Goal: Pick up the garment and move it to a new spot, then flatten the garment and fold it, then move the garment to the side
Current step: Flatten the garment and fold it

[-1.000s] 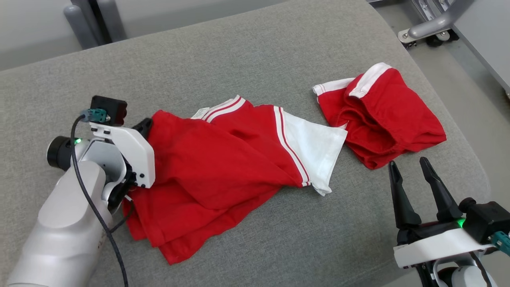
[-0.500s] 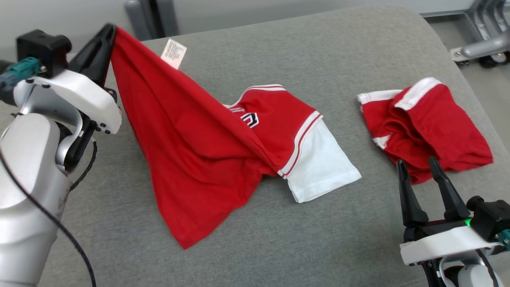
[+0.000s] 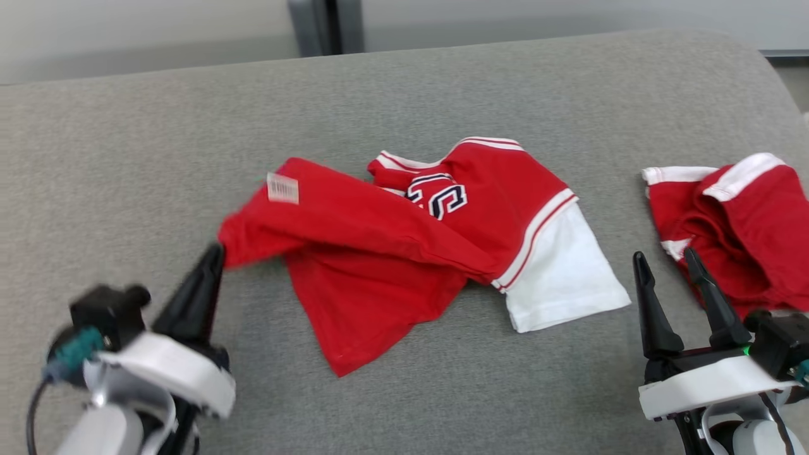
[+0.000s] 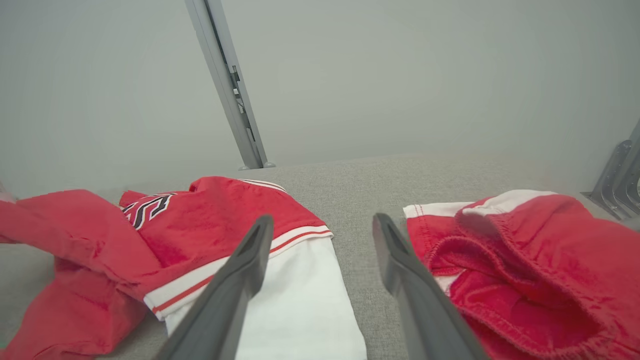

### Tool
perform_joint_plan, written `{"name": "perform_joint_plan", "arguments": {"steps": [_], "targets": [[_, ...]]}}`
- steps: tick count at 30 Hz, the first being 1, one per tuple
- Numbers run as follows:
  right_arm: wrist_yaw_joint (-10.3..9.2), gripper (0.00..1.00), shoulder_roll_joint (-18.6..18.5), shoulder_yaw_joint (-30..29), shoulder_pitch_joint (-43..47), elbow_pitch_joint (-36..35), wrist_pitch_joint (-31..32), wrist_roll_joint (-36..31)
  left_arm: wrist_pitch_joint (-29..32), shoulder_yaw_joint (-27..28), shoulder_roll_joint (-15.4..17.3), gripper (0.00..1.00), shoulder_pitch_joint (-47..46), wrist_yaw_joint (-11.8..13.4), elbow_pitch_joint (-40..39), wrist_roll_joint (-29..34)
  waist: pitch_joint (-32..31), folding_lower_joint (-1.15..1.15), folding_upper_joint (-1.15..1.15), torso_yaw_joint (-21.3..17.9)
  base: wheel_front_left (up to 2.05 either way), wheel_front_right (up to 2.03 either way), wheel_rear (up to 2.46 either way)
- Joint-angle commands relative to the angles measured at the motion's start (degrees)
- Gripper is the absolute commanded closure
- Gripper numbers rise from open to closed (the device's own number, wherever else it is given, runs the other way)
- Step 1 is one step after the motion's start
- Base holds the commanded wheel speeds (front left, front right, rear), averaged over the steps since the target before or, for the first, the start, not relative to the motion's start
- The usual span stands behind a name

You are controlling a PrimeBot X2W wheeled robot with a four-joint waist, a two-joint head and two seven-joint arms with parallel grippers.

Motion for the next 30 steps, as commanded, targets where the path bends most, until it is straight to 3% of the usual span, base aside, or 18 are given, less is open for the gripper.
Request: {"name": "perform_joint_plan", "arguments": {"steps": [1, 10, 14, 15, 16, 17, 22, 30], "targets": [[0.02, 0.0, -0.4, -0.1, 0.3, -0.1, 0.4, -0.1, -0.1, 0.0, -0.3, 1.0, 2.5, 0.9, -0.8, -0.7, 0.1, 0.0, 0.0, 1.5, 0.0, 0.0, 0.0], [0.02, 0.0, -0.4, -1.3, -0.1, -1.4, 2.0, -0.8, -0.8, -1.1, -1.7, 1.0, 9.7, 3.2, -0.4, -1.4, 0.4, 0.0, 0.0, 4.9, 0.0, 0.0, 0.0], [0.02, 0.0, -0.4, -1.4, -0.4, -1.6, 2.8, -0.9, -2.3, -0.7, -2.8, 1.0, 8.9, 2.4, 2.8, -2.6, 0.6, 0.0, 0.0, 5.8, 0.0, 0.0, 0.0], [0.02, 0.0, -0.4, -1.4, -0.6, -1.6, 2.9, -0.8, -2.3, -0.7, -2.9, 0.67, 8.6, 2.2, 4.0, -2.9, 0.6, 0.0, 0.0, 5.9, 0.0, 0.0, 0.0], [0.02, 0.0, -0.4, -1.3, -0.7, -1.6, 3.0, -0.8, -2.5, -0.5, -3.2, 0.18, 8.1, 2.1, 4.8, -3.3, 0.5, 0.0, 0.0, 5.9, 0.0, 0.0, 0.0], [0.02, 0.0, -0.3, -1.2, -0.9, -1.6, 3.2, -0.8, -3.0, -0.1, -3.6, 0.0, 7.6, 2.2, 5.5, -3.6, 0.4, 0.0, 0.0, 5.8, 0.0, 0.0, 0.0], [0.02, 0.0, -0.4, -2.0, -0.9, -2.2, 2.8, -0.8, -7.0, 2.8, -4.9, 0.0, 6.5, 5.0, 7.6, -3.7, -0.5, 0.0, 0.0, 5.4, 0.0, 0.0, 0.0], [0.02, 0.0, -0.3, -3.3, -1.8, -3.5, 2.0, -1.2, -11.7, 5.6, -5.9, 0.0, 3.4, 8.2, 4.6, -1.4, -2.1, 0.0, 0.0, 4.2, 0.0, 0.0, 0.0]]}}
